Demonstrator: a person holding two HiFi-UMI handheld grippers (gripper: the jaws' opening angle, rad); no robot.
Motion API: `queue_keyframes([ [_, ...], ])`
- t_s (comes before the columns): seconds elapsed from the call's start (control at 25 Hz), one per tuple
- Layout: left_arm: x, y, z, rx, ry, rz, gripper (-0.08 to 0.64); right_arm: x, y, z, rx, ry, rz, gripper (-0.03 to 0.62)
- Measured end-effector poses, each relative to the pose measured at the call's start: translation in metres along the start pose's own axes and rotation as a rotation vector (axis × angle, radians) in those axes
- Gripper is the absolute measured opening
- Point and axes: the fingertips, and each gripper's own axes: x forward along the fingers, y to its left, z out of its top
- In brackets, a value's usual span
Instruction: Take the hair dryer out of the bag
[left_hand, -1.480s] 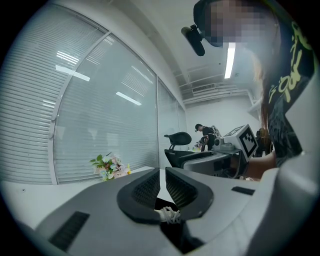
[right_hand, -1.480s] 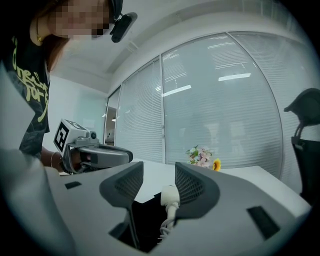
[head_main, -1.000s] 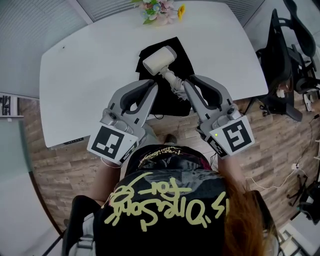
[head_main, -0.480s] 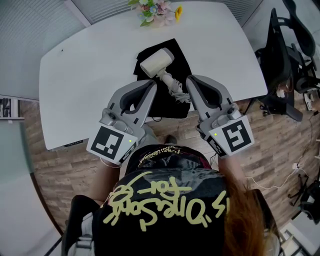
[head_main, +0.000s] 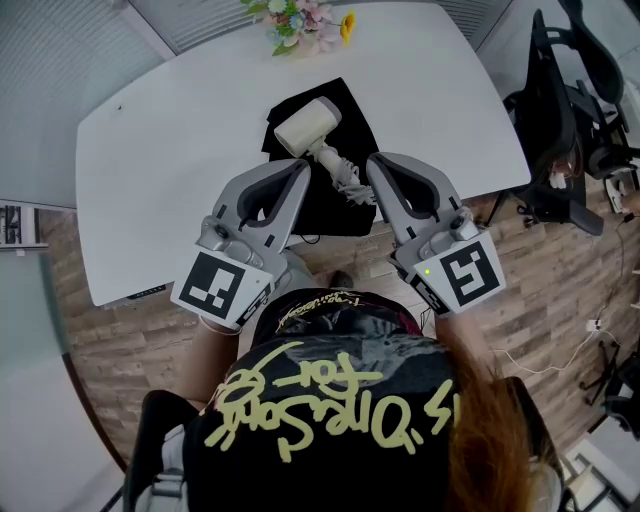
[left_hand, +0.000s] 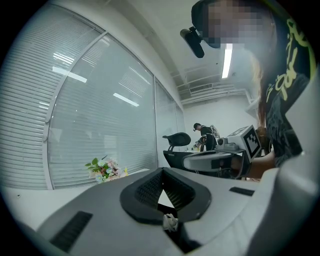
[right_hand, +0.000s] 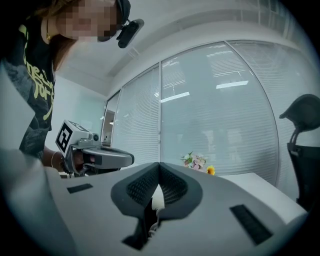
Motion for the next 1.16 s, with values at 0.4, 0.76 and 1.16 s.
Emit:
queue_keyframes([
  [0.4, -0.009, 0.003, -0.012, -0.021, 0.023, 0.033, -0.006, -0.001, 0.011, -0.009, 0.007, 0.034, 0.002, 0.002],
  [0.76, -0.018, 0.005, -0.017, -0.026, 0.026, 0.048, -0.006, -0.002, 0.02, -0.013, 0.001, 0.047, 0.01, 0.002],
  [1.16, -0.019, 0.008, -0.016, -0.03, 0.026, 0.048, -0.007, 0.001, 0.021, -0.014, 0.0, 0.054, 0.007, 0.002],
])
